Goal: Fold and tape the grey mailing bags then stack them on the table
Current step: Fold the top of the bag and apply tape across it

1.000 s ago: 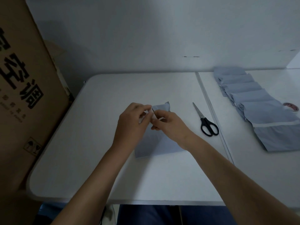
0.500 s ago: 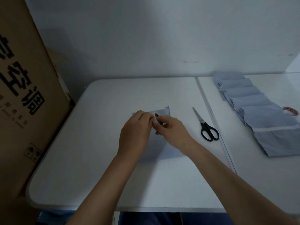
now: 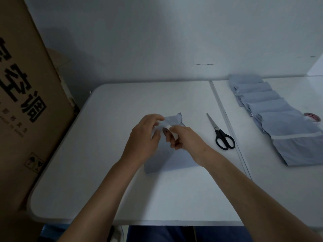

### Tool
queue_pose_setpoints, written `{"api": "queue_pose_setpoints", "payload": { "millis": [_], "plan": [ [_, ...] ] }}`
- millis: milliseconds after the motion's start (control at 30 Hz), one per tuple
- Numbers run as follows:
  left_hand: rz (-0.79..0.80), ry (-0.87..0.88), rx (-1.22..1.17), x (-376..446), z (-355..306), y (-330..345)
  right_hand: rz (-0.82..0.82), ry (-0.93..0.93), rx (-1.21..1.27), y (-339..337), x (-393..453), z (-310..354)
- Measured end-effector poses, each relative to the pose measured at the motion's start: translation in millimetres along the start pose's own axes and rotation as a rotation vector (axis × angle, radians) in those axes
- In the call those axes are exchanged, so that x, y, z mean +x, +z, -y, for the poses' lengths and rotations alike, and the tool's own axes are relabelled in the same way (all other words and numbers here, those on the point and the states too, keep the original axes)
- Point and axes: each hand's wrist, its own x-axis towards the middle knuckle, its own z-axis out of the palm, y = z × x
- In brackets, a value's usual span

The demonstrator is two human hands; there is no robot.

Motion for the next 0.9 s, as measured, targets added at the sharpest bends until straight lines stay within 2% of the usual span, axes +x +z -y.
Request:
{"api": "queue_pose_setpoints", "payload": {
  "millis": [100, 167, 300, 600, 733, 900],
  "plan": [
    [0.127, -0.011, 0.095, -1.9, 2.3, 4.5, 0.054, 0.033, 0.056, 1.3, -1.8, -0.7],
    [0.100, 0.030, 0.167, -3.0, 3.8, 7.8, 0.109, 0.052, 0.076, 1.9, -3.3, -1.4],
    [0.036, 0.071, 0.152, -5.5, 4.9, 8.6, 0.165, 0.051, 0.147, 2.8, -5.3, -0.4],
    [-0.044, 0.145, 0.230, -8.6, 1.0, 7.4, 0.150, 0.050, 0.180, 6.2, -1.3, 0.0],
    [-0.046, 0.063, 0.195, -6.2, 4.9, 8.0, 0.107, -0.009, 0.082, 11.4, 0.3, -3.5],
    [-0.029, 0.121, 0.250, -8.0, 5.7, 3.1, 0.196, 0.009, 0.279, 7.3, -0.8, -4.2]
  ]
}}
